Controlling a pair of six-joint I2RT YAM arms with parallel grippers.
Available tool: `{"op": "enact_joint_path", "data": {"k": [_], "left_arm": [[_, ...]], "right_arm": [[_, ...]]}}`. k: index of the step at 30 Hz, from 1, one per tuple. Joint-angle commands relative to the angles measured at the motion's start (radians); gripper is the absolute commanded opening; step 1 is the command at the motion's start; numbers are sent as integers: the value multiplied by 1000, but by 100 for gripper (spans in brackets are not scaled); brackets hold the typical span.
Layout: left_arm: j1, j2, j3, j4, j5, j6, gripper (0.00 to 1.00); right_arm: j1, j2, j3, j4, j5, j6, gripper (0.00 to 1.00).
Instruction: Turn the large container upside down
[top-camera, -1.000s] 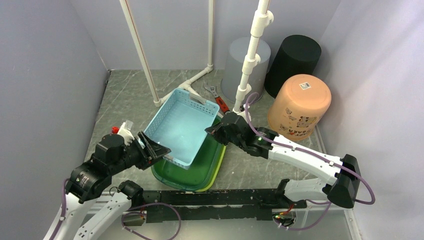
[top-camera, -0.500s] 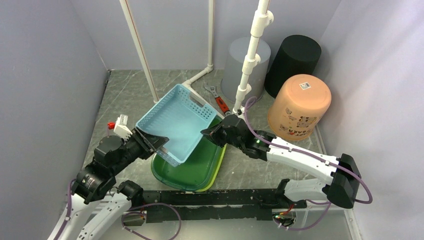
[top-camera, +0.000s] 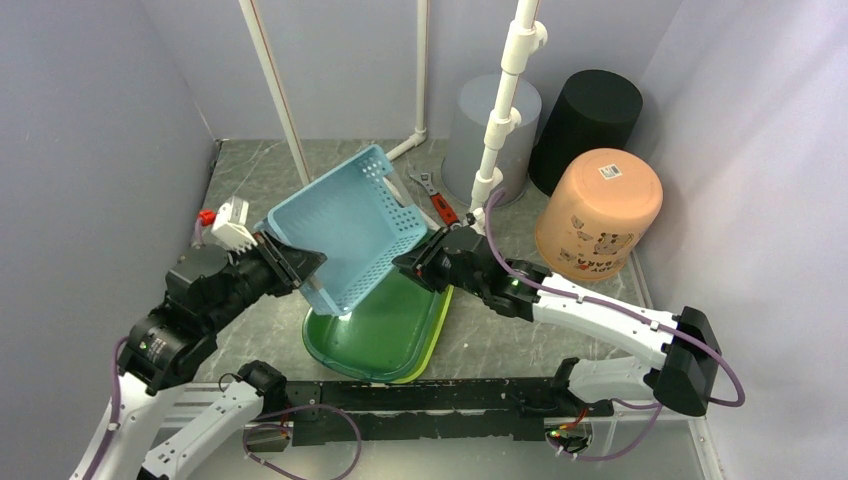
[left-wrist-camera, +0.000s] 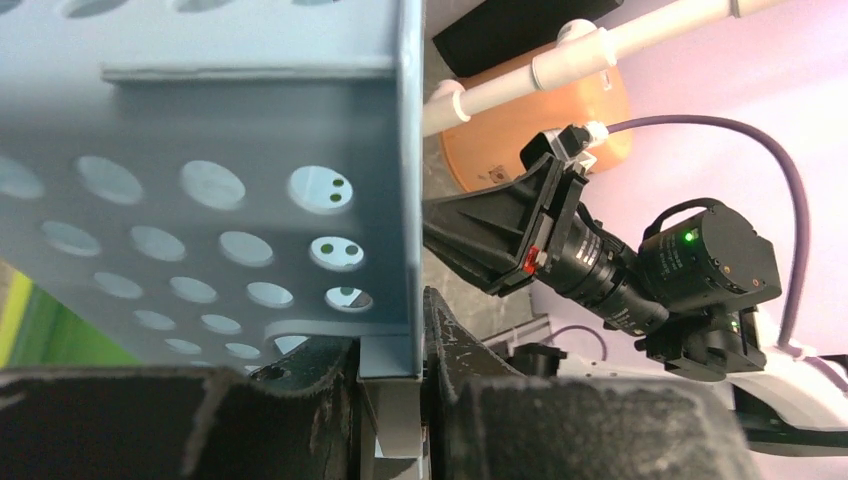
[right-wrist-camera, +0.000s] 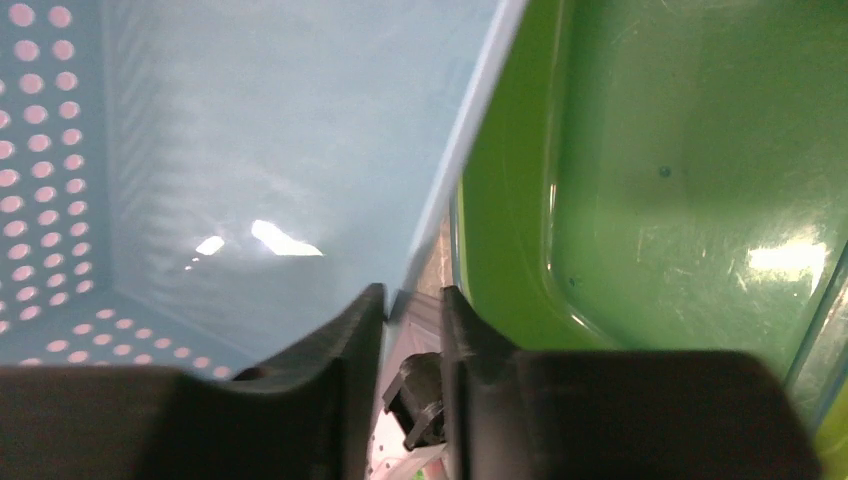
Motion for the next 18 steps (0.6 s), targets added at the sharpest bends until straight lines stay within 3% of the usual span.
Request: {"op": "enact_joint_path", "data": {"k": [1,3,7,10,18], "left_arm": [[4,62,173,-45,-168,242,3],[4,96,227,-80,-216,323,3],[4,159,335,-188,-313,457,3],[4,177,382,-222,-359,551,3],[5,208,456,-364,-604,608,3]], "right_arm": [[7,-23,34,-30,-2,-123,46],[7,-35,30,-29,-7,-152,63],[7,-64,27,-51,5,-179,77],[7,-89,15,-61,20,-190,79],[6,-157,-10,-98,58,-202,81]]}}
